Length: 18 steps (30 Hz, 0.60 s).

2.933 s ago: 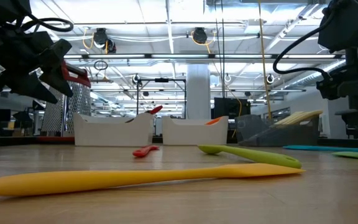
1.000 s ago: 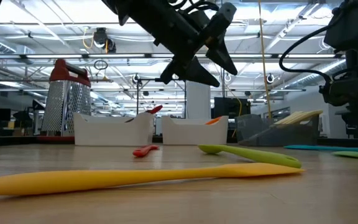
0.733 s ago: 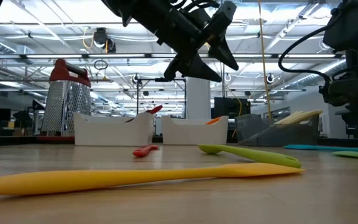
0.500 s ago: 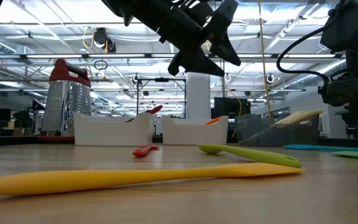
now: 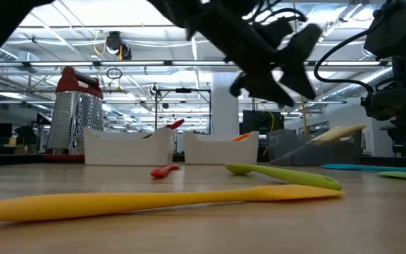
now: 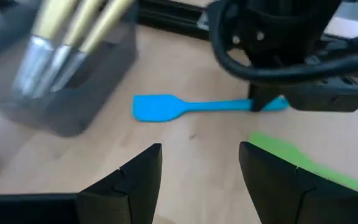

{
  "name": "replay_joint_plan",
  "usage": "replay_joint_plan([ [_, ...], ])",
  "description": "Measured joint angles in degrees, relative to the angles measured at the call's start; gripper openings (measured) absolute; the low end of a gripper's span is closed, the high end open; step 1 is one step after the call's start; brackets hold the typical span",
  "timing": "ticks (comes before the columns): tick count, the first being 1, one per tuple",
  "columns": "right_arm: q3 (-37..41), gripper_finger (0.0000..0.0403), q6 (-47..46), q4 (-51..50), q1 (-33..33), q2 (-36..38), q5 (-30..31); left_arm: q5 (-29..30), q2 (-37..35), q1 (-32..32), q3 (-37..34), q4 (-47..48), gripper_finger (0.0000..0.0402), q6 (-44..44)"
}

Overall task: Pick & Place Kitchen Items
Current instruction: Put the blue spatula into the right white bin

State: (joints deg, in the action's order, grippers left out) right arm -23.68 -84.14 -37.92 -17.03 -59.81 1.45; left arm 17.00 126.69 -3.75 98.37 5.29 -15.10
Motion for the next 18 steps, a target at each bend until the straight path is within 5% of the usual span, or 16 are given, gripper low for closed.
replay_joint_plan([
  [6,0.0,0.0030,2.7,0.7,0.0,0.0,1.7,-5.4,4.8,2.4,5.3,3.6,0.0218,0.4],
  [18,0.0,0.0030,18.0,1.2,1.7,-2.6,3.1,-6.1,4.5,4.4,5.3,4.0,0.0218,0.4],
])
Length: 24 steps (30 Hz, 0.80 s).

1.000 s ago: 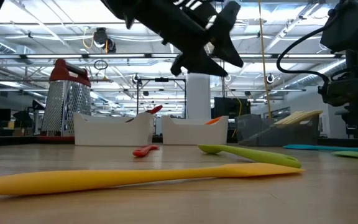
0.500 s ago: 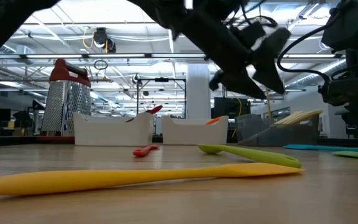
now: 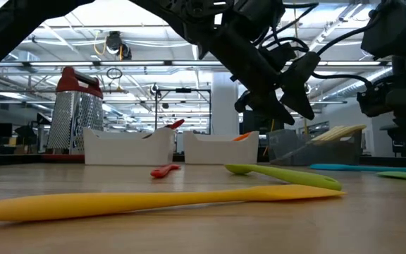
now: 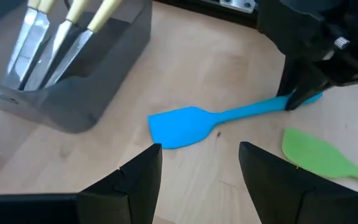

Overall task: Pick & Place Kitchen Items
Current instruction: Put the blue spatula into the right white bin

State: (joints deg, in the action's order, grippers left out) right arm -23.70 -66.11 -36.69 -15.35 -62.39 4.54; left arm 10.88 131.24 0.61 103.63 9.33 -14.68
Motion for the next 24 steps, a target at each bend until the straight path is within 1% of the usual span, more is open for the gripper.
replay_joint_plan([
  [8,0.0,0.0030,7.0,1.3,2.1,-1.3,0.1,0.0,0.0,0.1,0.0,-0.1,0.0218,0.7],
  [12,0.0,0.0030,12.4,2.2,3.7,-1.4,-0.1,0.1,0.6,0.2,0.0,-1.1,0.0218,0.6],
  [14,0.0,0.0030,14.5,3.0,4.5,-1.4,-0.2,-0.4,1.3,0.3,0.0,-1.3,0.0218,-1.4],
  [16,0.0,0.0030,16.4,3.9,4.9,-1.4,-0.1,-2.8,2.5,0.5,0.0,-1.9,0.0218,-4.2],
  [18,0.0,0.0030,17.7,4.7,5.1,-1.4,0.0,-4.5,2.9,0.9,-0.1,0.0,0.0218,-6.8],
  [20,0.0,0.0030,17.5,4.9,5.1,-1.4,0.7,-3.9,2.9,1.5,-0.1,1.9,0.0218,-9.5],
  [22,0.0,0.0030,17.1,5.2,5.1,-1.4,1.0,-1.9,2.8,2.3,-0.1,3.6,0.0218,-10.7],
  [24,0.0,0.0030,17.1,5.9,5.1,-1.4,1.2,-1.3,2.9,3.3,-0.1,4.6,0.0218,-11.9],
])
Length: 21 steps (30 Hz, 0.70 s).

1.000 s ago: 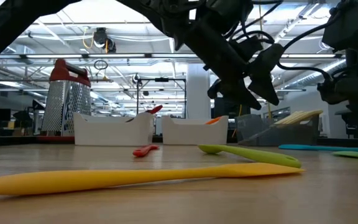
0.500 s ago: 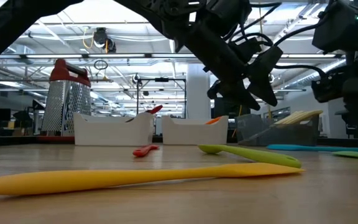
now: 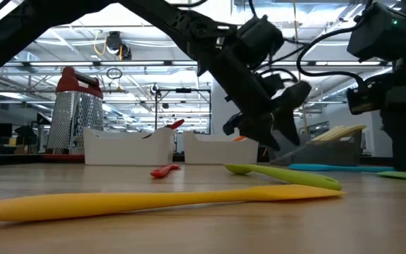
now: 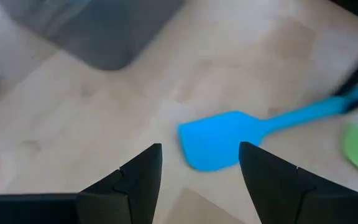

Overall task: Pick & Place Kitchen Items
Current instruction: Put the blue spatula into the right white bin

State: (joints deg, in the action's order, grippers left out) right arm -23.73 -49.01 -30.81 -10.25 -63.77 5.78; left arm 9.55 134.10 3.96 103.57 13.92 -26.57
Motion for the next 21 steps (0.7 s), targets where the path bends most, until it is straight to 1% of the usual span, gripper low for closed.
replay_joint_plan([
  [5,0.0,0.0030,0.3,1.8,0.0,0.0,0.8,-5.3,0.0,2.0,0.0,2.3,0.0218,-6.0],
  [13,0.0,0.0030,0.7,3.2,0.1,0.0,1.9,-4.8,0.0,1.9,0.0,5.5,0.0218,-8.9],
  [17,0.0,0.0030,0.9,3.7,0.1,0.0,2.1,-1.7,0.0,1.6,0.0,7.3,0.0219,-9.6],
  [21,0.0,0.0028,1.3,3.7,0.1,0.0,2.1,-2.8,0.0,1.8,0.0,7.7,0.0227,-10.2],
])
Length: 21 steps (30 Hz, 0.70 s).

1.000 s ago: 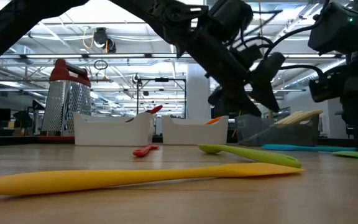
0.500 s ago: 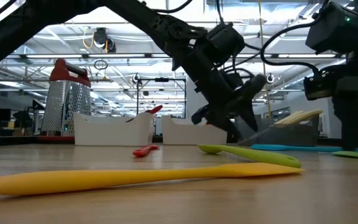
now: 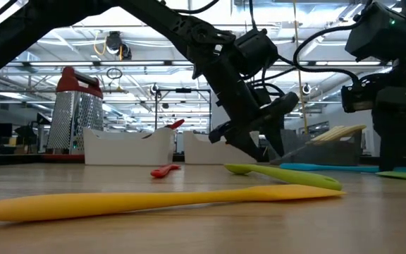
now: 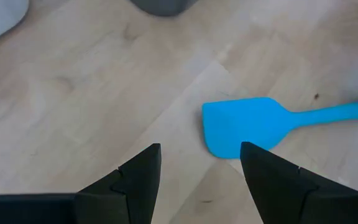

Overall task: Pick & Place Kitchen Items
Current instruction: Put the blue spatula into the right white bin

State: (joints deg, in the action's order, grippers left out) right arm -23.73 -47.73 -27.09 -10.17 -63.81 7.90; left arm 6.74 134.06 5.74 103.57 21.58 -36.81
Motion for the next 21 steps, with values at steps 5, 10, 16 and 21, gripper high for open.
replay_joint_plan([
  [5,0.0,0.0028,0.0,0.0,0.0,0.0,0.0,-1.8,0.0,0.0,0.0,-0.6,0.0247,0.8],
  [10,0.0,0.0028,0.0,-0.1,0.0,0.0,0.0,-1.6,0.0,-0.1,0.0,-1.4,0.0254,0.6],
  [16,0.0,0.0028,0.0,-0.4,0.0,-0.9,-0.1,1.6,0.0,-0.4,0.0,-1.9,0.0255,1.2],
  [21,0.0,0.0028,0.0,-0.5,0.0,-2.8,-0.4,2.3,0.0,-1.2,0.0,-1.9,0.0255,3.3],
])
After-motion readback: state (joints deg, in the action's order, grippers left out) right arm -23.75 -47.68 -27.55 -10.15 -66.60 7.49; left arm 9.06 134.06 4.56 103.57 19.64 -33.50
